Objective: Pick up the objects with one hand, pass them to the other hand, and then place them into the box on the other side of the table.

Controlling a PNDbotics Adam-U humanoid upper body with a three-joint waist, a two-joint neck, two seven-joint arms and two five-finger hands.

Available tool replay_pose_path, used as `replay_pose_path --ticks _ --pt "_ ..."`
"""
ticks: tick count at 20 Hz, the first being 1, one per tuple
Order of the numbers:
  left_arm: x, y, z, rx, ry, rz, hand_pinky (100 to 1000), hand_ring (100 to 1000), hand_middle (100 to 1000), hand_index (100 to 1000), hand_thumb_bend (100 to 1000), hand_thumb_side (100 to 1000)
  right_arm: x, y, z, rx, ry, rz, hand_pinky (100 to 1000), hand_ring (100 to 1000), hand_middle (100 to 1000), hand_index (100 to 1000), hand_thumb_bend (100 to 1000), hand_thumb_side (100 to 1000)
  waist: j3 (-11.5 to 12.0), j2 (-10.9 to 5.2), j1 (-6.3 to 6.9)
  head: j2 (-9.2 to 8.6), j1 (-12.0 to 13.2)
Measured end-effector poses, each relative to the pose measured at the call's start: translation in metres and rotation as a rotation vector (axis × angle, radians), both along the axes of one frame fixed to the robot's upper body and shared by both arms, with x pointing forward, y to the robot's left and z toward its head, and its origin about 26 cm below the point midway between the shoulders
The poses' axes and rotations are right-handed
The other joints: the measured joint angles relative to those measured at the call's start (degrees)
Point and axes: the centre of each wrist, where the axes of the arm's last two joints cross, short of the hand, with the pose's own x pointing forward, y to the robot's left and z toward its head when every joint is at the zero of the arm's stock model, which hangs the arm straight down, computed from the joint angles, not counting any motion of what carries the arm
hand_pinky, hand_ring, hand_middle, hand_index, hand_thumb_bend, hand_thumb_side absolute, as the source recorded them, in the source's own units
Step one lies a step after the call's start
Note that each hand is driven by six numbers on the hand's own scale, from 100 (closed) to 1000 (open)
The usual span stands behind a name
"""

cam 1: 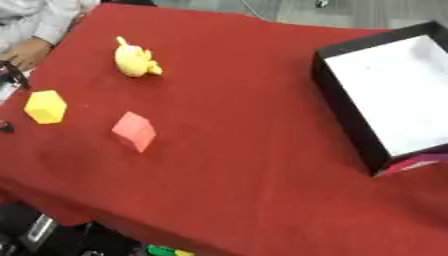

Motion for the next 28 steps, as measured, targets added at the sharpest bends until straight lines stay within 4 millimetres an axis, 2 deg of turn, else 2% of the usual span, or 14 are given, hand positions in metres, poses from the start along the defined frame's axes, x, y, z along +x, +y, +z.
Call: replay_pose_path --ticks 14,15,18,28 --pt "0.002 -0.002 0.004 -0.032 -0.050 -0.021 887 877 819 815 620 100 0.001 0.000 -0.005 -0.016 0.009 -0.005 1000 904 1000 982 100 466 -0.15 0.18 0.00 -0.51 0.02" --pt "0.003 -0.002 0.003 -0.034 -0.051 -0.023 879 881 833 857 704 100 0.001 0.000 -0.005 -0.018 0.008 -0.005 1000 904 1000 982 100 465 -0.16 0.18 0.00 -0.51 0.02" --pt "0.004 -0.003 0.004 -0.029 -0.063 -0.012 876 883 837 856 718 100 0.002 0.001 -0.004 -0.020 0.006 -0.002 1000 904 1000 982 100 462 -0.75 0.30 0.00 -0.94 0.07" --pt "0.010 -0.010 -0.005 0.035 -0.083 0.053 872 881 835 841 651 100 0.003 0.003 -0.004 -0.031 -0.004 0.005 1000 905 1000 983 100 461 -1.51 0.85 -0.18 -1.52 0.97"
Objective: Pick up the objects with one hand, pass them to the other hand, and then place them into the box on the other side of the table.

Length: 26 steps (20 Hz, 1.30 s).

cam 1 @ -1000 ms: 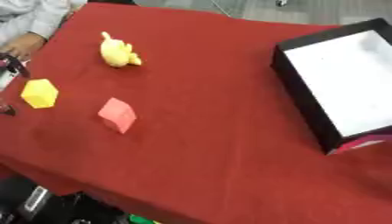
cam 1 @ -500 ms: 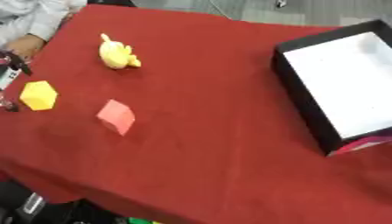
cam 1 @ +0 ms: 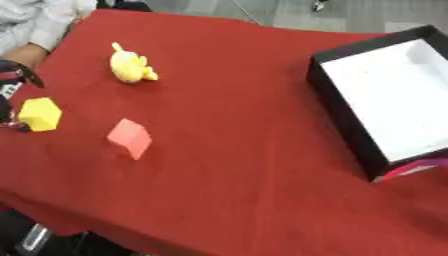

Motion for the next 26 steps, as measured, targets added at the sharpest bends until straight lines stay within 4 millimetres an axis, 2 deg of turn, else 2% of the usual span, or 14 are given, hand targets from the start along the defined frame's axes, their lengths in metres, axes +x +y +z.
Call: replay_pose_path --ticks 10,20,26 --pt "0.002 0.000 -0.013 -0.007 0.025 0.014 871 875 822 786 582 100 0.001 0.000 -0.003 -0.008 0.001 -0.007 1000 905 1000 983 100 459 -0.21 0.36 -0.16 0.02 0.09" --pt "0.002 0.000 -0.012 -0.012 0.053 0.014 860 846 773 689 432 100 0.001 0.001 -0.004 -0.008 0.002 -0.009 1000 906 1000 984 100 460 -0.20 0.36 -0.16 0.20 0.22" --pt "0.004 -0.001 -0.008 -0.040 0.056 -0.004 851 814 745 640 319 100 0.000 0.000 -0.007 -0.006 0.013 -0.014 1000 906 1000 985 100 462 0.01 0.36 -0.16 0.66 -0.99"
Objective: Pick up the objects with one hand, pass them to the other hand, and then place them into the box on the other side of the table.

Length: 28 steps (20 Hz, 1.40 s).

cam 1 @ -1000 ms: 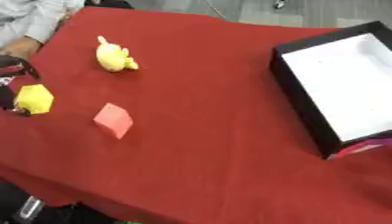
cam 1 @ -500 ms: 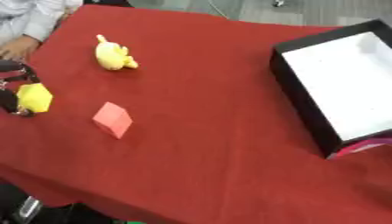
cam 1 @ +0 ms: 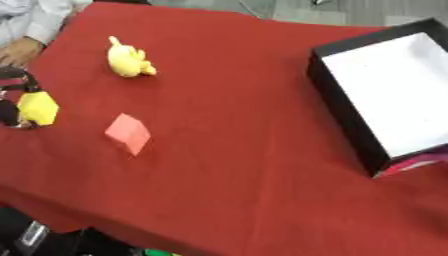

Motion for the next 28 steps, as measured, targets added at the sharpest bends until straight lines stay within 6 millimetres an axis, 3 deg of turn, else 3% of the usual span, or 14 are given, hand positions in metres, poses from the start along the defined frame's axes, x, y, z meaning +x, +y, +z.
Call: replay_pose_path --ticks 4,13,21,28 --pt "0.000 -0.002 0.004 -0.022 -0.019 -0.021 846 795 720 606 231 100 0.000 -0.001 -0.001 0.005 0.006 0.000 1000 906 1000 985 100 461 0.17 -0.01 0.00 0.46 -1.02" --pt "-0.008 -0.008 0.032 -0.041 -0.168 -0.163 838 772 682 591 150 100 -0.001 -0.002 -0.002 0.024 0.012 0.007 1000 907 1000 986 100 468 0.39 -0.12 0.00 0.43 -2.57" --pt "-0.009 -0.029 0.046 -0.068 -0.237 -0.314 845 763 660 589 100 100 -0.001 -0.004 0.003 0.049 0.013 0.041 1000 906 1000 985 100 495 0.40 -1.63 0.02 -0.52 -2.54" --pt "0.006 -0.063 0.046 -0.163 -0.239 -0.424 851 756 645 587 100 100 0.000 -0.005 0.008 0.072 0.017 0.079 1000 905 1000 984 100 491 0.50 -3.12 0.02 -1.16 -2.49"
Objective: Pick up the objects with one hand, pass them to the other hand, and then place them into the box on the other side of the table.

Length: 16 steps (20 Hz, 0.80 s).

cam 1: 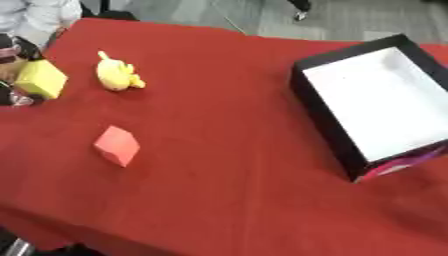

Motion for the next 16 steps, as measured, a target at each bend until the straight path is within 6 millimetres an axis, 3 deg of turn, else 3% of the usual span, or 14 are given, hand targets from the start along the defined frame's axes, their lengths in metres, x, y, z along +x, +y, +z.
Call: replay_pose_path --ticks 3,6,12,16 --pt "0.002 -0.008 0.002 -0.025 -0.002 -0.027 858 746 626 588 100 102 0.001 0.000 0.002 0.009 -0.002 0.013 1000 906 1000 985 100 488 -0.20 -0.26 0.00 -0.04 -0.06" --pt "0.009 -0.029 -0.004 -0.074 -0.010 -0.092 859 739 615 597 100 120 0.006 0.004 0.011 0.025 -0.018 0.045 1000 911 1000 988 100 476 -0.30 -1.20 0.00 0.08 -0.83" --pt "0.017 -0.058 -0.011 -0.150 -0.016 -0.163 859 735 608 596 100 134 0.011 0.008 0.026 0.059 -0.028 0.097 1000 919 1000 995 100 470 -0.40 -1.28 0.00 0.59 -2.32" --pt "0.019 -0.080 -0.018 -0.198 -0.038 -0.228 851 722 593 594 100 163 0.015 0.021 0.051 0.026 -0.109 0.164 1000 949 1000 1000 100 470 -0.51 -1.72 -0.02 2.38 -5.66"
